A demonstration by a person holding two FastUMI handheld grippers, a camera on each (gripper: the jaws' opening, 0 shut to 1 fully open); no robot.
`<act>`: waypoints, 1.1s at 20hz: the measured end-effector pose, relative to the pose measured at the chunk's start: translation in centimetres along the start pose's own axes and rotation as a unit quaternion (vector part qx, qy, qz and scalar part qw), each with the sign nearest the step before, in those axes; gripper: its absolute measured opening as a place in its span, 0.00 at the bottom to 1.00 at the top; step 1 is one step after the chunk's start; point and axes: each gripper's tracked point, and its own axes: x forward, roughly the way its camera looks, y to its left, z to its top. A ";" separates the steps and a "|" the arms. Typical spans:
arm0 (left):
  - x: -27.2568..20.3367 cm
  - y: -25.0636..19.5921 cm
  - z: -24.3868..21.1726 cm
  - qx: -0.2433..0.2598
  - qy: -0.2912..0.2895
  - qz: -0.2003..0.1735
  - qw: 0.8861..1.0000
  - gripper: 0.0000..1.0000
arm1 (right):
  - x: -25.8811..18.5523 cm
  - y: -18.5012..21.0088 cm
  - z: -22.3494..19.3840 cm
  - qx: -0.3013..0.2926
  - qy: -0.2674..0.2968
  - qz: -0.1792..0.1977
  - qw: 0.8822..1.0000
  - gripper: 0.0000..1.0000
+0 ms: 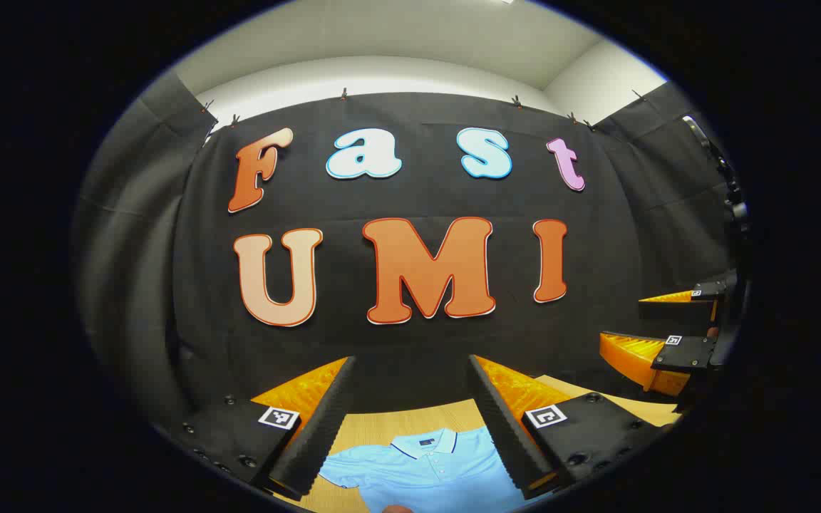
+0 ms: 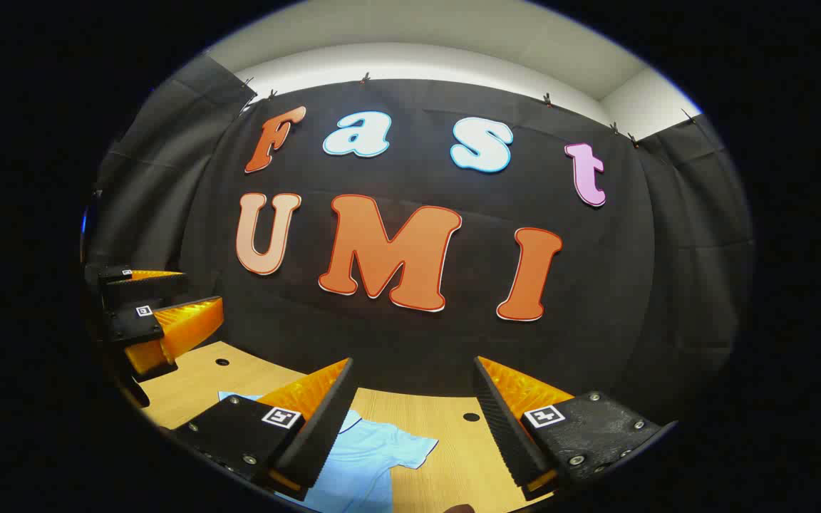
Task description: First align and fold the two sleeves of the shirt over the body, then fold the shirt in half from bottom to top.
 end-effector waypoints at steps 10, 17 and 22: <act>-1.7 2.0 0.3 0.010 -0.009 0.007 1.000 0.99 | 0.4 1.8 -1.8 -0.003 0.045 -0.008 0.999 0.98; -2.5 3.6 0.4 0.013 -0.020 -0.008 1.000 0.99 | 0.7 2.0 -3.1 0.004 0.077 -0.034 0.996 0.98; -2.4 5.2 0.3 -0.006 -0.014 0.010 1.000 0.99 | 1.7 1.7 -7.6 0.030 0.165 -0.049 0.985 0.98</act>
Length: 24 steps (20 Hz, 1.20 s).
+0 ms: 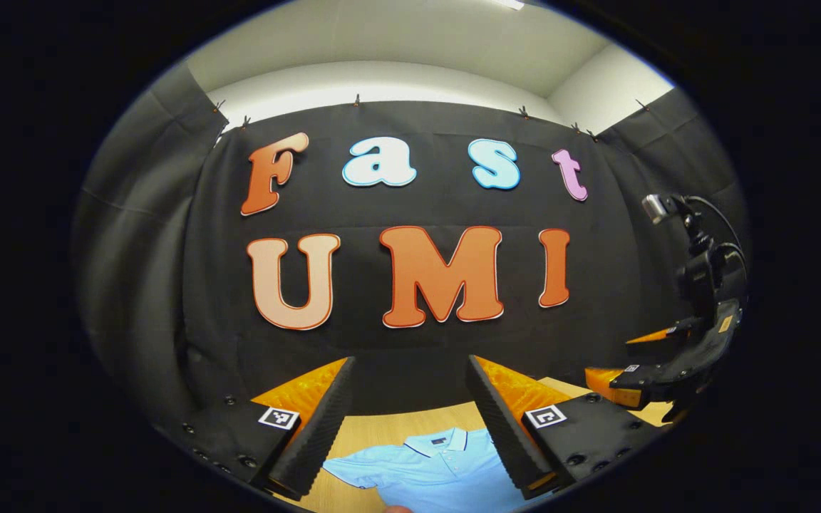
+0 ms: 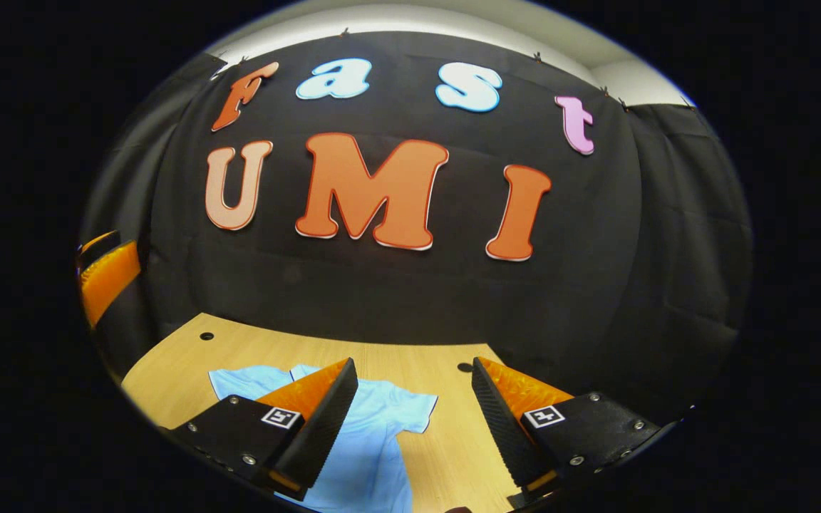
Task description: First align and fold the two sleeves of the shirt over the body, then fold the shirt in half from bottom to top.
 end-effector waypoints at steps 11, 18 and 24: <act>2.1 0.6 -0.2 0.046 0.010 0.092 0.995 1.00 | 12.1 -1.3 -8.5 -0.007 0.186 0.049 0.981 0.97; 2.3 1.1 -2.3 0.074 0.053 0.152 0.984 1.00 | 18.2 -2.7 -14.6 0.015 0.305 0.050 0.951 0.90; 2.0 1.2 -0.8 0.064 0.036 0.184 0.980 1.00 | 21.1 -1.8 -19.2 0.010 0.376 0.063 0.924 0.83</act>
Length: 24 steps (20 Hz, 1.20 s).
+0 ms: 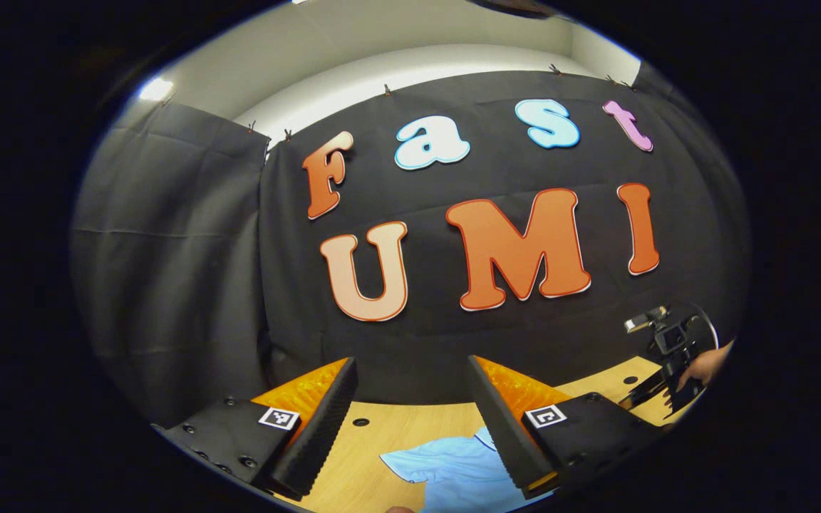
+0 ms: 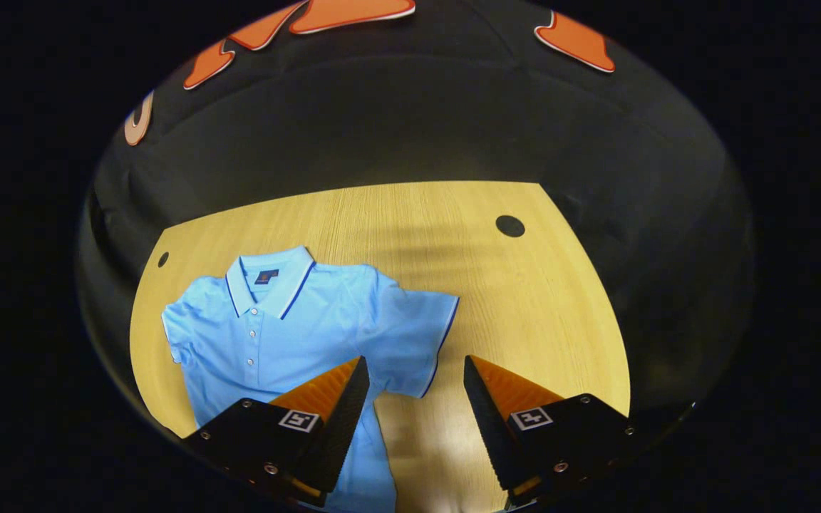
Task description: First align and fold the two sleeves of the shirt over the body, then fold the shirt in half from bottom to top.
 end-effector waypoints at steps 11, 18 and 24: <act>-1.6 0.0 0.4 0.011 0.022 0.027 0.999 1.00 | 7.9 -0.3 -2.3 0.020 0.100 -0.006 0.995 0.67; -1.9 -0.4 -0.3 0.019 0.039 0.039 0.998 0.99 | 9.6 -0.1 -3.7 0.003 0.132 -0.001 0.991 0.60; -1.9 0.0 -2.2 0.030 0.068 0.049 0.996 1.00 | 10.1 0.0 -2.9 -0.004 0.114 0.003 0.993 0.32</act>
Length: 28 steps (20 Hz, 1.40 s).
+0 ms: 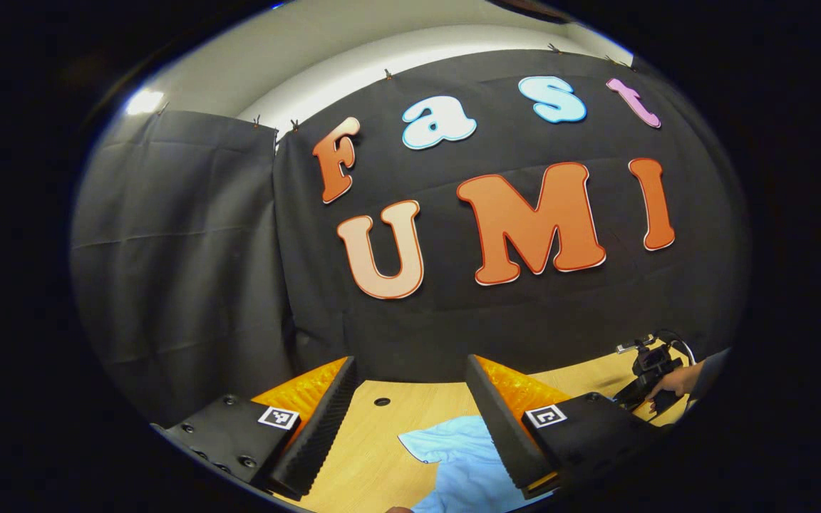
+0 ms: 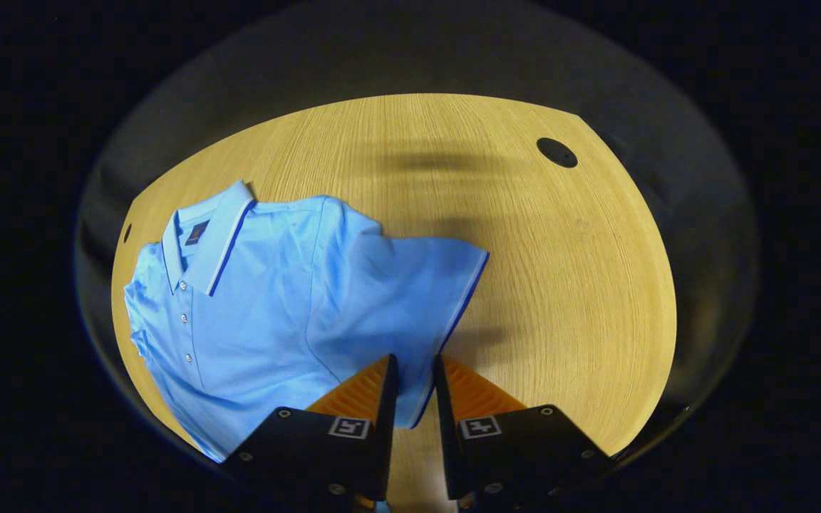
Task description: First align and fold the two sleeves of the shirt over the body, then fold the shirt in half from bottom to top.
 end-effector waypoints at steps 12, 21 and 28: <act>-0.5 -0.4 -1.1 0.018 0.023 0.004 1.000 1.00 | -3.2 3.9 4.0 0.045 -0.096 0.133 0.985 0.04; -0.2 -0.3 -2.1 0.018 0.034 0.010 0.999 1.00 | -5.6 11.9 4.5 -0.035 -0.126 0.179 0.975 0.05; 1.5 1.4 -4.6 -0.006 0.046 0.000 0.999 1.00 | -6.3 18.1 3.0 -0.052 -0.111 0.214 0.969 0.29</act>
